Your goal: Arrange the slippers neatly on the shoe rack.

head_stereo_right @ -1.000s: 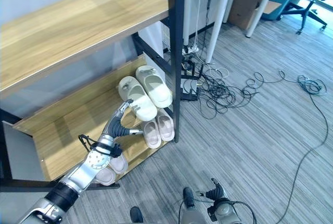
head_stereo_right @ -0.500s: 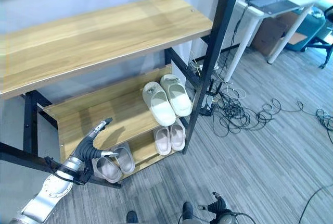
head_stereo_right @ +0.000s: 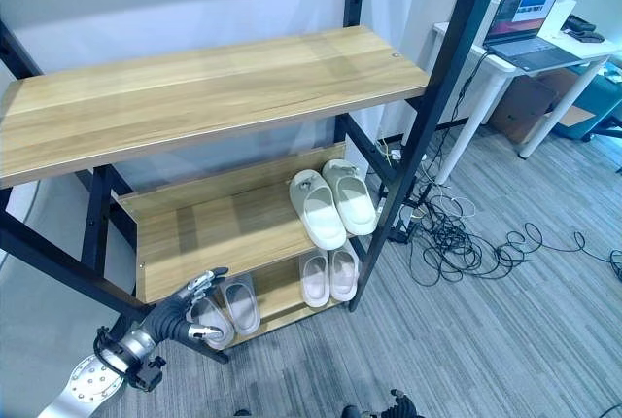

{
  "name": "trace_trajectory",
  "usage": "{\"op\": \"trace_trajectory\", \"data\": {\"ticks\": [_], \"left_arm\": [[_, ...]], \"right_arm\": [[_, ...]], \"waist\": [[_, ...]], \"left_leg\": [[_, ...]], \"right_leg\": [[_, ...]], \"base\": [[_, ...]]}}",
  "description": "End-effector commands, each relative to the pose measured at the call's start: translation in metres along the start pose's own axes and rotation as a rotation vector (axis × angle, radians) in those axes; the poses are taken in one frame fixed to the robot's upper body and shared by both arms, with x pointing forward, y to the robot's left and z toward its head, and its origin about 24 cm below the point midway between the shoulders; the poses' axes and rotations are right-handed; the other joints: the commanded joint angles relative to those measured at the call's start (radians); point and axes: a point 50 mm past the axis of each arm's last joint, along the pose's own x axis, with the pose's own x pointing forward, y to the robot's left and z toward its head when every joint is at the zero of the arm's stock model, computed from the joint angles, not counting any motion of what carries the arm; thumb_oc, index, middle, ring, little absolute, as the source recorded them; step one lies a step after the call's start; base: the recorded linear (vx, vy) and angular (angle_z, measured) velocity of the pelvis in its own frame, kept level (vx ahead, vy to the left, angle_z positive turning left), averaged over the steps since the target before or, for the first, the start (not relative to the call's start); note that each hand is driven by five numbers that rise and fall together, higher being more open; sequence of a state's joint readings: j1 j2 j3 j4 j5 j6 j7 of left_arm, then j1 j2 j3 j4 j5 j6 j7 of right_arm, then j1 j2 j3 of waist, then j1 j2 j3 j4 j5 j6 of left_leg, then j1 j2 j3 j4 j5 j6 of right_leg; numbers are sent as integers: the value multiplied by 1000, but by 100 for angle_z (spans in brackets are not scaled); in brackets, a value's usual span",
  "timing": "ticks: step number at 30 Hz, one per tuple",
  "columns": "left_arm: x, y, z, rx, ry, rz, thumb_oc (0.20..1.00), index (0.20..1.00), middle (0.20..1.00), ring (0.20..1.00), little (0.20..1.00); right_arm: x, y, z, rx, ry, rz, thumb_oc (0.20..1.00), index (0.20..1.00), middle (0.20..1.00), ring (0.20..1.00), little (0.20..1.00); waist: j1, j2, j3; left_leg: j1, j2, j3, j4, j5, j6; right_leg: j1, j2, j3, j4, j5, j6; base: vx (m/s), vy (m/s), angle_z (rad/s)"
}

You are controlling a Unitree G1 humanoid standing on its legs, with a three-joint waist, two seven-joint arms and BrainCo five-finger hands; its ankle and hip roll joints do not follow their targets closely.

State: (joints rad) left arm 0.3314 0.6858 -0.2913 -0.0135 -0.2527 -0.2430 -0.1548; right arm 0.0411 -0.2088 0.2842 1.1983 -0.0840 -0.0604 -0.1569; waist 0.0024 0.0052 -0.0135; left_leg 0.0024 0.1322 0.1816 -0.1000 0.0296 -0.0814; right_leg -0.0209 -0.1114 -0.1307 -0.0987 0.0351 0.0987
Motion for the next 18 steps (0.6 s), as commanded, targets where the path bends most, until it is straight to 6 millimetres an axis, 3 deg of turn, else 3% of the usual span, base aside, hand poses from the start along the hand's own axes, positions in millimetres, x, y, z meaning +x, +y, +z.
{"op": "trace_trajectory", "data": {"ticks": [1, 7, 9, 11, 12, 14, 16, 18], "left_arm": [[-4, 24, 5, 79, -8, 33, 1000, 1000, 1000, 1000, 1000], [-26, 25, -44, 98, 230, 54, 1000, 1000, 1000, 1000, 1000], [-26, 25, -44, 98, 229, 54, 1000, 1000, 1000, 1000, 1000], [-43, 18, -86, 130, 435, 72, 1000, 1000, 1000, 1000, 1000], [-42, 16, -87, 131, 432, 72, 1000, 1000, 1000, 1000, 1000], [-47, 6, -111, 145, 545, 87, 1000, 1000, 1000, 1000, 1000], [-62, -13, -149, 132, 763, 117, 1000, 1000, 1000, 1000, 1000], [-74, -23, -167, 120, 895, 142, 1000, 1000, 1000, 1000, 1000]], "right_arm": [[1, 1, -1, -17, 10, 19, 1000, 1000, 1000, 1000, 1000], [1, 0, -1, 1, 10, 22, 1000, 1000, 1000, 1000, 1000], [1, 0, -1, 1, 11, 21, 1000, 1000, 1000, 1000, 1000], [1, -3, -1, 15, 8, 14, 1000, 1000, 1000, 1000, 1000], [1, -4, -1, 15, 8, 12, 1000, 1000, 1000, 1000, 1000], [1, -7, -1, 29, 5, 6, 1000, 1000, 1000, 1000, 1000], [-1, -9, -10, 42, 16, 6, 1000, 1000, 1000, 1000, 1000], [-1, -13, -14, 46, 26, -6, 1000, 1000, 1000, 1000, 1000]], "waist": [[12, -28, -30], [18, -30, -31], [19, -29, -31], [11, -31, -30], [12, -28, -30], [6, -30, -27], [-7, -33, -24], [-15, -32, -21]], "left_leg": [[-30, 26, -64, 13, 13, -39], [-29, 22, -61, 13, 14, -35], [-30, 22, -61, 13, 14, -35], [-30, 21, -55, 13, 15, -32], [-30, 21, -55, 13, 15, -32], [-30, 21, -53, 13, 16, -31], [-29, 20, -49, 13, 16, -29], [-27, 20, -47, 13, 16, -29]], "right_leg": [[5, -23, -52, 16, 11, 81], [3, -25, -49, 13, 20, 84], [2, -25, -48, 13, 20, 84], [-5, -26, -40, 11, 26, 82], [-5, -26, -39, 11, 26, 83], [-10, -24, -36, 11, 27, 81], [-15, -23, -31, 11, 28, 77], [-16, -22, -28, 11, 26, 74]], "base": [[-44, 28, 2], [-8, 10, 1], [0, 0, 0], [-25, 34, 0], [0, 0, 0], [-11, 13, -2], [-4, 16, 0], [0, 0, 0]]}}
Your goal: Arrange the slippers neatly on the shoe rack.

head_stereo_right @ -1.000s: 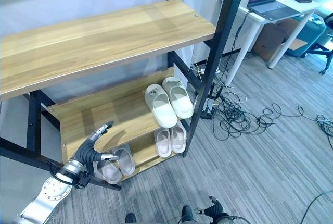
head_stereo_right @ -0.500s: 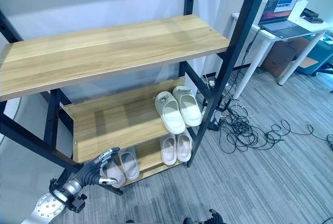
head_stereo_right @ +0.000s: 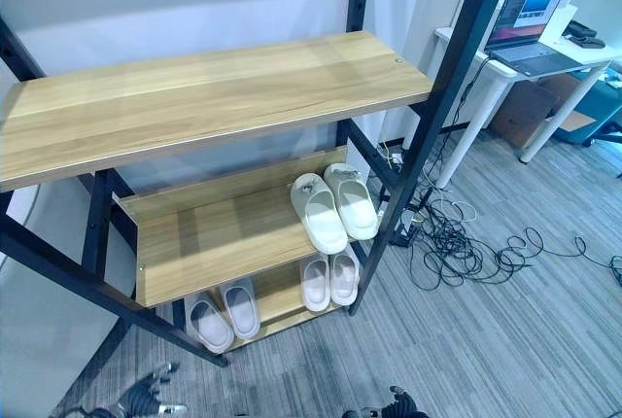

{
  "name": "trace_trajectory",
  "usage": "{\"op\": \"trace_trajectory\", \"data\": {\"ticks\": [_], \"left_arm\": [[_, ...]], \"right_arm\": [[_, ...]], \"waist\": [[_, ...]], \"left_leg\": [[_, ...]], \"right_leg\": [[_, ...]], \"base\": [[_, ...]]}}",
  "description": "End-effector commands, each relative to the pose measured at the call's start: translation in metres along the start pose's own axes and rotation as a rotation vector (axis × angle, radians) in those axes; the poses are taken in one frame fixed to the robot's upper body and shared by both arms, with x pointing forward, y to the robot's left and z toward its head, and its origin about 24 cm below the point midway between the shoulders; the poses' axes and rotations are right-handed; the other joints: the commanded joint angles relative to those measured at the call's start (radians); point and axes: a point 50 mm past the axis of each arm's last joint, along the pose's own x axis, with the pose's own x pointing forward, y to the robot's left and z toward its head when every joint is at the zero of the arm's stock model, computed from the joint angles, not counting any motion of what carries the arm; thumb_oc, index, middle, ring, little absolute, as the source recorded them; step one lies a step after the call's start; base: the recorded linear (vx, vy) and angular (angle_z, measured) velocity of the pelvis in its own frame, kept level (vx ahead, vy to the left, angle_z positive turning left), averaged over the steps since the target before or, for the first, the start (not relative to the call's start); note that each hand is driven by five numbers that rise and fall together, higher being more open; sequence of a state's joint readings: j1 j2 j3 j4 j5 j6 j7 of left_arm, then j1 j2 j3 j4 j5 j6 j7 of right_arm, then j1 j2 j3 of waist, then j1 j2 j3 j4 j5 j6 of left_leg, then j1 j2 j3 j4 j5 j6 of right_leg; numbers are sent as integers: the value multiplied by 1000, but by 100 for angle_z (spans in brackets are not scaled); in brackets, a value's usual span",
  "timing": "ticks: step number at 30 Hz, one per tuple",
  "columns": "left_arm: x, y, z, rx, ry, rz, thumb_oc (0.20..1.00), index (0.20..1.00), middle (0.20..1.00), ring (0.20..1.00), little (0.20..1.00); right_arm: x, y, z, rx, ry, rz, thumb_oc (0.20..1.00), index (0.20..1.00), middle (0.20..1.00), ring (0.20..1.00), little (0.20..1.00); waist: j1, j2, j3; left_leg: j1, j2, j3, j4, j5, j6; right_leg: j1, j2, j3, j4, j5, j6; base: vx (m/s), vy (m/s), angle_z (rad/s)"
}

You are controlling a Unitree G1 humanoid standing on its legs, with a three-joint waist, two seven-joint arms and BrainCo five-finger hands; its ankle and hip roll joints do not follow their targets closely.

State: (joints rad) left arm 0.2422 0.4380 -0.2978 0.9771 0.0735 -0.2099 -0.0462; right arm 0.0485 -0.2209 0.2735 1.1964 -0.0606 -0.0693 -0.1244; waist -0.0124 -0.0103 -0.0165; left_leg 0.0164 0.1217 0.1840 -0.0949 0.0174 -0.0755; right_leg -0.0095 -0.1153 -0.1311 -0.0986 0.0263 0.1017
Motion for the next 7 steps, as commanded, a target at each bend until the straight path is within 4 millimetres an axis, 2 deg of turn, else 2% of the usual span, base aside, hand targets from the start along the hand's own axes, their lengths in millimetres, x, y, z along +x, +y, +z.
{"op": "trace_trajectory", "data": {"ticks": [1, 2, 7], "left_arm": [[2, 18, 2, 65, 18, 108, 1000, 1000, 1000, 1000, 1000], [2, 11, -19, 45, 154, 117, 1000, 1000, 1000, 1000, 1000], [-6, 19, -46, 28, 347, 184, 1000, 1000, 1000, 1000, 1000]], "right_arm": [[-1, -11, -10, 17, 20, -25, 1000, 1000, 1000, 1000, 1000], [-1, -14, -11, 21, 27, -33, 1000, 1000, 1000, 1000, 1000], [0, -25, -12, 55, 51, -56, 1000, 1000, 1000, 1000, 1000]], "waist": [[0, -16, -17], [-6, -16, -16], [-9, -17, -17]], "left_leg": [[-40, 31, -50, 8, 28, -35], [-36, 31, -47, 8, 27, -35], [-26, 34, -42, 8, 24, -38]], "right_leg": [[-27, -18, -27, 11, 35, 71], [-26, -17, -25, 11, 32, 69], [-22, -14, -19, 11, 26, 66]], "base": [[0, 0, 0], [0, 0, 0], [6, 3, 0]]}}
